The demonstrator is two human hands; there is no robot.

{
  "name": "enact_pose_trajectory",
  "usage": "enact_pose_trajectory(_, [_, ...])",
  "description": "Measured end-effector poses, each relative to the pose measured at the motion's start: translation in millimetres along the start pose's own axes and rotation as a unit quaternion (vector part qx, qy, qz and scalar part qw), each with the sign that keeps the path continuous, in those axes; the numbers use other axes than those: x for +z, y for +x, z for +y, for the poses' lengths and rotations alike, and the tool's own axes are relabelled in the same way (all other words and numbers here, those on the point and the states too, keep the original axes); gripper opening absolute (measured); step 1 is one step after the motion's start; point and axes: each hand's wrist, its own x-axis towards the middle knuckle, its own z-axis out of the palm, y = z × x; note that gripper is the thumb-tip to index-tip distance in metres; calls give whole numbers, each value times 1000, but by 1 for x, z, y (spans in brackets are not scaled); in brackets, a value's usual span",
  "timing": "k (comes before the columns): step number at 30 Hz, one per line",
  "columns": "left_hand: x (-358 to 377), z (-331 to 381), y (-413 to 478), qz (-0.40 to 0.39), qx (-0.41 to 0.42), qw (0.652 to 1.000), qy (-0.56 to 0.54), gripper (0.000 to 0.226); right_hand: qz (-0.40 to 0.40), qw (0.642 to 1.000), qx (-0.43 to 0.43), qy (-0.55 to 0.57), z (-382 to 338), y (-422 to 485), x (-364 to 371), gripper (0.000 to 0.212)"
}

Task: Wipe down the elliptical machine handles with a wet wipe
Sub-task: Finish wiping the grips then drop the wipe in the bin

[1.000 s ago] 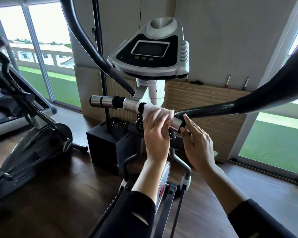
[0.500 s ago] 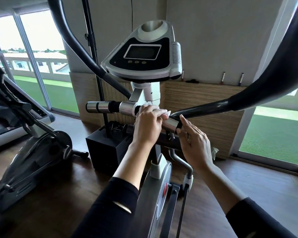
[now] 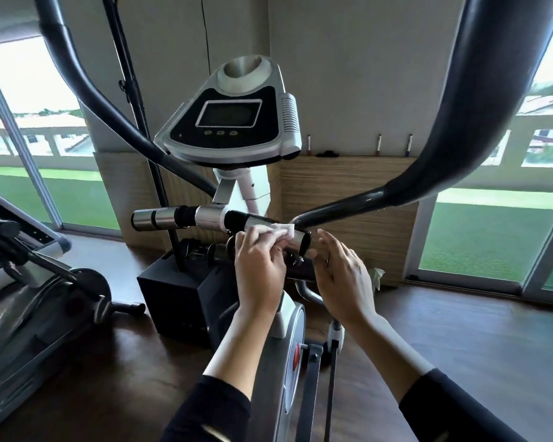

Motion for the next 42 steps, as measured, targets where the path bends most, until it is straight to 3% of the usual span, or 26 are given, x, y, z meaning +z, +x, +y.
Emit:
enact_pose_trajectory(5, [8, 8, -46, -18, -65, 995, -76, 12, -49, 997, 47, -48, 14, -33, -20, 62])
enact_pose_trajectory(9, [14, 38, -95, -87, -113, 982, -127, 18, -91, 984, 116, -100, 43, -85, -51, 40])
enact_pose_trajectory(12, [22, 68, -142, -172, -146, 957, -180, 18, -110, 970, 170, -134, 64, -144, -88, 35])
enact_pose_trajectory(21, [6, 221, -329, -441, -168, 840, -268, 22, -79, 884, 406, -217, 84, -379, -227, 38])
enact_pose_trajectory(28, [-55, 339, -447, -615, -122, 705, -332, 14, 9, 800, 544, -252, 52, -536, -311, 38])
enact_pose_trajectory(34, [-82, 407, -510, -695, -58, 611, -374, 25, 69, 725, 631, -268, 35, -617, -354, 36])
enact_pose_trajectory(42, [-53, 472, -578, -741, 52, 559, -368, 16, 122, 656, 688, -285, 55, -671, -395, 33])
